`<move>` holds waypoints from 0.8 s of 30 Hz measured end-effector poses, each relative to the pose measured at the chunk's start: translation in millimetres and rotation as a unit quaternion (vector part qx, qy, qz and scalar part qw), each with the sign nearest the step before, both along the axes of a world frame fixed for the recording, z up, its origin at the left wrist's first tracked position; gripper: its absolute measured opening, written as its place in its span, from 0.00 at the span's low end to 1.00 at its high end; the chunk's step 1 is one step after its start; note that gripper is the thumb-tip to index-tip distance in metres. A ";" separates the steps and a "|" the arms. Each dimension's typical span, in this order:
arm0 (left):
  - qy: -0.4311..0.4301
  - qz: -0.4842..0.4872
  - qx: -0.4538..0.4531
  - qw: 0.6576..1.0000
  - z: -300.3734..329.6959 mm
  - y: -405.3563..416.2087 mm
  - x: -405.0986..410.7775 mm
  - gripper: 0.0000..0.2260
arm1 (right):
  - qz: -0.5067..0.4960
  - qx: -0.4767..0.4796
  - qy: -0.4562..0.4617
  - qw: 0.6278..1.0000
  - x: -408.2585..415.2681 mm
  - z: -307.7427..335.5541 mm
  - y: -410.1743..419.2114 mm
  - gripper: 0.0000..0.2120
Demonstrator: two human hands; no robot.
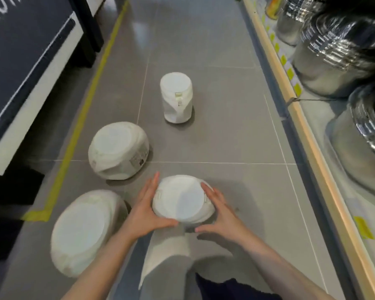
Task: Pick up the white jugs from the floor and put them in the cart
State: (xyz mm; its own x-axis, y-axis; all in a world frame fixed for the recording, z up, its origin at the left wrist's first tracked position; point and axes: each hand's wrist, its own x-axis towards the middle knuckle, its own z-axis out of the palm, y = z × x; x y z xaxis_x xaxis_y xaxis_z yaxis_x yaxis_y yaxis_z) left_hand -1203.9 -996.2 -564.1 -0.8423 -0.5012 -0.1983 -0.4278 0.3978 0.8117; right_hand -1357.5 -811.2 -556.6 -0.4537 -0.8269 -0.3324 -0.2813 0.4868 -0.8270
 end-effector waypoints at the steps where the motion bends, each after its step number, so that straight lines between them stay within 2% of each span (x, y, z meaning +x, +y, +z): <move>1: 0.009 -0.009 -0.005 1.000 -5.1 0.4 1.0 0.57 | -0.013 -0.012 -0.001 1.000 0.4 -5.0 -0.7 0.51; 4: 0.034 -0.020 -0.026 0.999 -10.8 3.7 2.1 0.53 | -0.046 -0.047 -0.007 0.998 2.7 -12.6 -3.5 0.48; 8: 0.053 0.001 -0.016 0.998 -4.1 1.1 0.7 0.49 | -0.041 -0.039 0.021 0.998 -1.4 -5.8 -8.8 0.48; 12: 0.066 0.015 0.021 0.997 40.9 -7.0 -13.9 0.46 | -0.028 -0.021 -0.005 0.999 -21.2 33.9 -24.6 0.47; 18: 0.054 0.015 0.065 0.996 176.9 -25.3 -42.7 0.42 | -0.014 -0.012 -0.023 1.000 -53.3 170.3 -47.9 0.48; 24: 0.056 0.013 0.073 0.996 365.9 -32.4 -53.3 0.41 | -0.020 -0.029 -0.043 0.998 -64.0 347.2 -53.7 0.44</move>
State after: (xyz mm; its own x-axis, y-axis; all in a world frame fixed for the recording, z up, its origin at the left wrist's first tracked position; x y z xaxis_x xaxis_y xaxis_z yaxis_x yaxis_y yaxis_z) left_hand -1257.2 -1028.6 -198.2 -0.8505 -0.4957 -0.1759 -0.3396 0.2621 0.9033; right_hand -1421.5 -865.0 -209.3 -0.4577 -0.8282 -0.3235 -0.1896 0.4464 -0.8745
